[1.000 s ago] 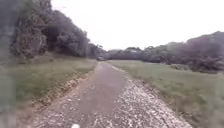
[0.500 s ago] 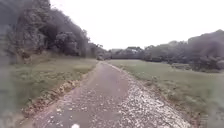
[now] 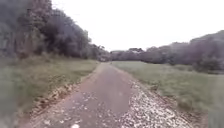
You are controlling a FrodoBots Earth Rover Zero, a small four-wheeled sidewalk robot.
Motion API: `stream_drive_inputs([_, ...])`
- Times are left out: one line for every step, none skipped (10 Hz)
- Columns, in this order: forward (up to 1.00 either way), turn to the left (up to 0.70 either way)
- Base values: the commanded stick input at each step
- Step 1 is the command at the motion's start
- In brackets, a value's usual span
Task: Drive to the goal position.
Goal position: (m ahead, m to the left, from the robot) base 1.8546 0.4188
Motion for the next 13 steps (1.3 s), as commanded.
stream_drive_inputs([0.7,0.0])
stream_drive_inputs([0.7,0.0])
stream_drive_inputs([0.7,0.0])
stream_drive_inputs([0.7,0.0])
stream_drive_inputs([0.7,0.0])
stream_drive_inputs([0.7,0.0])
stream_drive_inputs([0.7,0.0])
stream_drive_inputs([0.7,0.0])
stream_drive_inputs([0.7,0.0])
stream_drive_inputs([0.7,0.0])
stream_drive_inputs([0.7,0.0])
stream_drive_inputs([0.7,0.0])
stream_drive_inputs([0.7,0.0])
